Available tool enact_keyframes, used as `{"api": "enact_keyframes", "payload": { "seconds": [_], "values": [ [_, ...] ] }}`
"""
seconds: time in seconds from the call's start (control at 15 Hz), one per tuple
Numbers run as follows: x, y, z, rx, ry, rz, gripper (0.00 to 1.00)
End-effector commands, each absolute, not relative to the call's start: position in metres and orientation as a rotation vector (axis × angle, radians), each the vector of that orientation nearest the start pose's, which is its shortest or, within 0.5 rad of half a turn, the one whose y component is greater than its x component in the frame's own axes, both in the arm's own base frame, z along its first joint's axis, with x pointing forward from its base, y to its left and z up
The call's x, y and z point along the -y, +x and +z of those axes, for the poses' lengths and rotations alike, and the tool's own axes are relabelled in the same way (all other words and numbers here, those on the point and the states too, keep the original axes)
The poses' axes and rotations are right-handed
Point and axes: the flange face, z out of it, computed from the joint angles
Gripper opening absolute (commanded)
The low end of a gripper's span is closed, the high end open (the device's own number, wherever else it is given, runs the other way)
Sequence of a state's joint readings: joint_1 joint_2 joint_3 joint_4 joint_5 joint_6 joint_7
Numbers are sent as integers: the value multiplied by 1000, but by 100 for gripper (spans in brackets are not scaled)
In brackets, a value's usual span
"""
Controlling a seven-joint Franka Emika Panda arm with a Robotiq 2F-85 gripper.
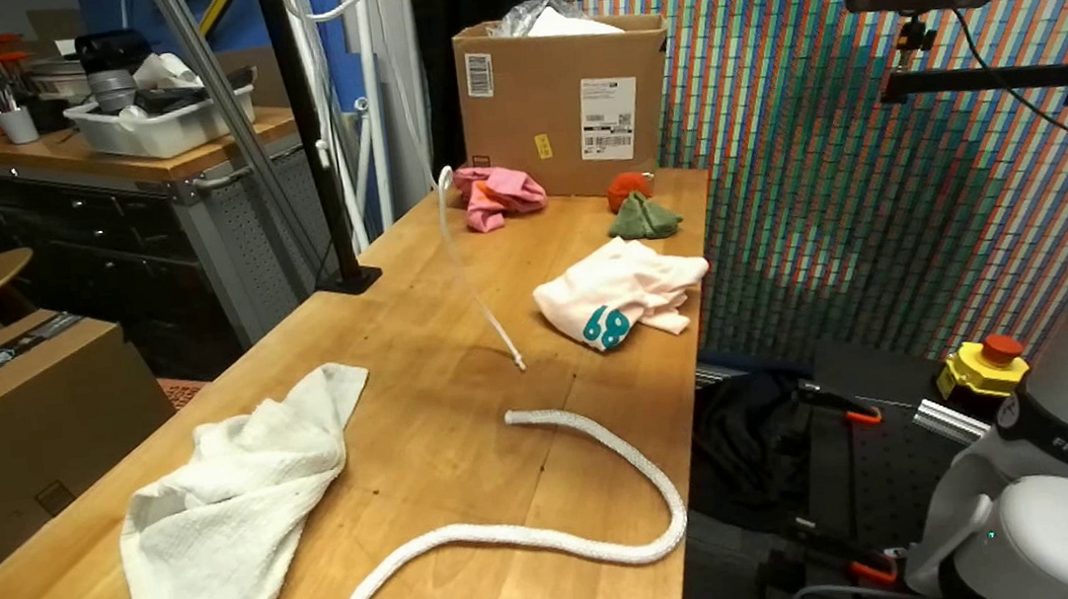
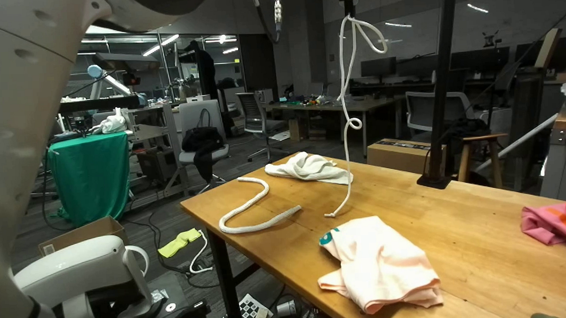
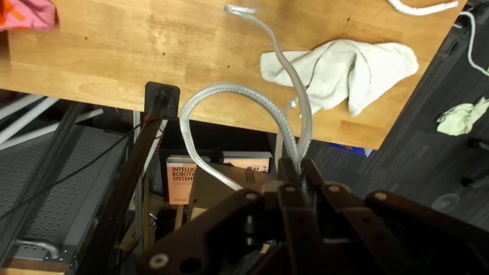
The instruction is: Put the clothes, plush toy and rope separately on the table
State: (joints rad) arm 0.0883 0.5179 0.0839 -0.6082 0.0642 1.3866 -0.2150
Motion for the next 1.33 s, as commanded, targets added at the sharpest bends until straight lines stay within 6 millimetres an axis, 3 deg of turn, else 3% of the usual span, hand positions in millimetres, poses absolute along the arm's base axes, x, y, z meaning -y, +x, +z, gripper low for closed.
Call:
{"api": "enact_keyframes", "payload": {
  "seconds": [0.0, 0.47, 1.27],
  "values": [
    [-89, 663, 730, 515, -2934, -559, 8],
    [-63, 708, 705, 422, -2959, -796, 9],
    [-25, 735, 649, 358, -3059, -678, 9]
  ]
}}
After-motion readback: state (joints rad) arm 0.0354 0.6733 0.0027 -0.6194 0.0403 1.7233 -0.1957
